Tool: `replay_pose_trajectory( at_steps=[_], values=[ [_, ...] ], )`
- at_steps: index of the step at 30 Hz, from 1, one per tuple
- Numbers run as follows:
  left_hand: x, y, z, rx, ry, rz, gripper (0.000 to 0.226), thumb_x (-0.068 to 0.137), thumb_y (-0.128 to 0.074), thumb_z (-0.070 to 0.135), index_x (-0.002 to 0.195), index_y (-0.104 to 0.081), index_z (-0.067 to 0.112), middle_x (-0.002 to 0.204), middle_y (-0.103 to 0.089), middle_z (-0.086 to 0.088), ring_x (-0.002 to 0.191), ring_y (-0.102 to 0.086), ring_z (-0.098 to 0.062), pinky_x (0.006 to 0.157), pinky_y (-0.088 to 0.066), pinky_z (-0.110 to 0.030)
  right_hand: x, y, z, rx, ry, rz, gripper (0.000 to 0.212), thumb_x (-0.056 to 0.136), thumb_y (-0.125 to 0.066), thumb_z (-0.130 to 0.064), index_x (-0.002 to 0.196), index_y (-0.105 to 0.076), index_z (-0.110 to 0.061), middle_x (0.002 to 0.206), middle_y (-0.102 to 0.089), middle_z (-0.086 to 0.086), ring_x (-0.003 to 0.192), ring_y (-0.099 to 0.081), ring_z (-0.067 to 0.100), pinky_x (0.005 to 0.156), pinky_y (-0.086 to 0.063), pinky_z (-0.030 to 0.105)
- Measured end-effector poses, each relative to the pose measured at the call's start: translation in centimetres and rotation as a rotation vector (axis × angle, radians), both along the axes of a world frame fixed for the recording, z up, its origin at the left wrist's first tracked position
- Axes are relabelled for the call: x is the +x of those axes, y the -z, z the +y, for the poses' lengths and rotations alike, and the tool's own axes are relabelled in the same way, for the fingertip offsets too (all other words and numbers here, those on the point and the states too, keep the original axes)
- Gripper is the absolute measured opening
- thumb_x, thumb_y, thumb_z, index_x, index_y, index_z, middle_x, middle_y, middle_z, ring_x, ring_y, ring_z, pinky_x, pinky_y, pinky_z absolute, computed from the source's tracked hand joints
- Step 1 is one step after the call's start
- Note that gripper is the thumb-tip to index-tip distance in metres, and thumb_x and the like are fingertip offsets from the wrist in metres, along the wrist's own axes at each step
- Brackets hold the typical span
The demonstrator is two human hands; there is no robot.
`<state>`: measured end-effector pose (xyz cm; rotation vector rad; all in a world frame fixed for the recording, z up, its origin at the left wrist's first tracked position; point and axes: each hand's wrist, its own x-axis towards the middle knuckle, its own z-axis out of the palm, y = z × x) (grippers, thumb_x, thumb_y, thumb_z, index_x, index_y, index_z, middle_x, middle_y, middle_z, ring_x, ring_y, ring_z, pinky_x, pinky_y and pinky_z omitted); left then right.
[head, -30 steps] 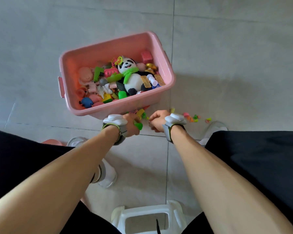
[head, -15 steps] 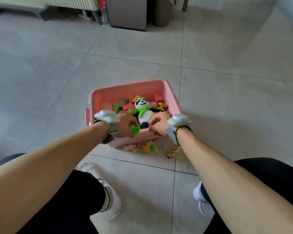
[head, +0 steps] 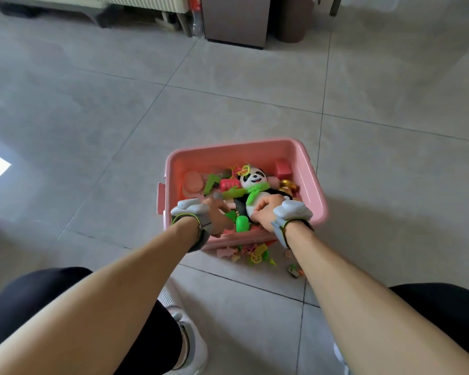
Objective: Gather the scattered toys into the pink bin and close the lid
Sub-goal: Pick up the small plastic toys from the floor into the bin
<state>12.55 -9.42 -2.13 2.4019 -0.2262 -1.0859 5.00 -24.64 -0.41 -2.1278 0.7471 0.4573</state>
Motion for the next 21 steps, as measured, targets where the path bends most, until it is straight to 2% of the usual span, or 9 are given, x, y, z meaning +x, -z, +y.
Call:
replay_pose_trajectory(
  at_steps=[2, 4, 6, 10, 13, 15, 17, 19, 21],
  values=[
    [0.2, -0.1, -0.8, -0.009, -0.021, -0.044, 0.039, 0.072, -0.078, 0.027, 0.108, -0.062, 0.027, 0.078, -0.068, -0.002, 0.067, -0.069, -0.021, 0.074, -0.061, -0.041, 0.5, -0.1, 0.0, -0.015, 0.071, -0.071, 0.008, 0.083, -0.064, -0.012, 0.091, -0.067, -0.015, 0.088, -0.065, 0.007, 0.081, -0.062, 0.024, 0.064, -0.049, 0.025],
    [0.3, -0.2, -1.5, -0.003, -0.003, -0.059, 0.045, 0.075, -0.078, 0.029, 0.116, -0.061, 0.027, 0.088, -0.066, 0.0, 0.079, -0.071, -0.024, 0.077, -0.061, -0.04, 1.1, -0.4, 0.1, 0.06, 0.131, -0.13, 0.038, 0.086, -0.062, -0.008, 0.124, -0.057, -0.01, 0.118, -0.063, 0.016, 0.108, -0.061, 0.032, 0.089, -0.052, 0.036],
    [0.2, -0.1, -2.0, 0.017, 0.016, -0.035, 0.05, 0.077, -0.076, 0.027, 0.124, -0.059, 0.022, 0.093, -0.065, -0.003, 0.08, -0.071, -0.025, 0.078, -0.06, -0.04, 1.4, -0.8, 0.1, 0.094, 0.134, -0.143, 0.049, 0.089, -0.055, 0.001, 0.136, -0.045, -0.007, 0.13, -0.056, 0.017, 0.118, -0.055, 0.033, 0.098, -0.048, 0.037],
    [-0.3, 0.3, -1.9, 0.04, -0.029, -0.01, 0.046, 0.082, -0.071, 0.018, 0.125, -0.056, 0.017, 0.078, -0.064, -0.005, 0.062, -0.064, -0.02, 0.06, -0.058, -0.032, 1.3, -0.8, -0.2, 0.092, 0.107, -0.114, 0.046, 0.09, -0.053, 0.002, 0.135, -0.047, 0.0, 0.133, -0.054, 0.019, 0.121, -0.053, 0.032, 0.089, -0.045, 0.026],
    [-0.6, 0.2, -1.8, 0.046, -0.054, -0.082, 0.065, 0.071, -0.074, 0.028, 0.133, -0.052, 0.025, 0.103, -0.067, -0.005, 0.081, -0.069, -0.024, 0.076, -0.06, -0.039, 0.7, -0.3, -0.3, 0.078, 0.145, -0.11, 0.04, 0.09, -0.057, -0.004, 0.13, -0.056, -0.008, 0.121, -0.061, 0.01, 0.099, -0.056, 0.023, 0.076, -0.043, 0.022],
    [-0.6, 0.7, -1.8, 0.037, -0.034, -0.127, 0.078, 0.06, -0.073, 0.036, 0.133, -0.049, 0.023, 0.113, -0.067, -0.007, 0.09, -0.068, -0.027, 0.078, -0.059, -0.038, 0.1, -0.1, -0.3, 0.093, 0.154, -0.117, 0.032, 0.089, -0.055, -0.002, 0.12, -0.062, -0.006, 0.106, -0.061, 0.008, 0.09, -0.054, 0.019, 0.071, -0.045, 0.023],
    [-0.7, 0.5, -2.1, 0.033, -0.002, -0.137, 0.069, 0.069, -0.072, 0.028, 0.133, -0.048, 0.015, 0.115, -0.065, -0.009, 0.096, -0.064, -0.028, 0.073, -0.054, -0.03, -0.7, -0.1, -0.2, 0.086, 0.149, -0.109, 0.025, 0.089, -0.055, -0.003, 0.111, -0.065, -0.006, 0.096, -0.059, 0.007, 0.085, -0.055, 0.02, 0.065, -0.048, 0.024],
    [-1.2, -0.3, -2.0, 0.023, -0.005, -0.134, 0.049, 0.085, -0.064, 0.017, 0.132, -0.05, 0.016, 0.107, -0.062, -0.004, 0.091, -0.062, -0.025, 0.065, -0.051, -0.024, -1.5, 0.2, -0.3, 0.036, 0.126, -0.111, 0.022, 0.088, -0.057, -0.01, 0.106, -0.066, -0.002, 0.092, -0.062, 0.014, 0.082, -0.054, 0.02, 0.071, -0.05, 0.03],
    [-1.7, -1.2, -1.8, 0.037, 0.047, -0.171, 0.039, 0.083, -0.064, 0.018, 0.121, -0.059, 0.025, 0.1, -0.065, 0.0, 0.084, -0.065, -0.022, 0.069, -0.056, -0.028, -2.4, 0.4, -0.3, -0.001, 0.113, -0.088, 0.027, 0.086, -0.061, -0.015, 0.11, -0.067, -0.004, 0.106, -0.061, 0.016, 0.087, -0.058, 0.024, 0.087, -0.051, 0.035]
  ],
)
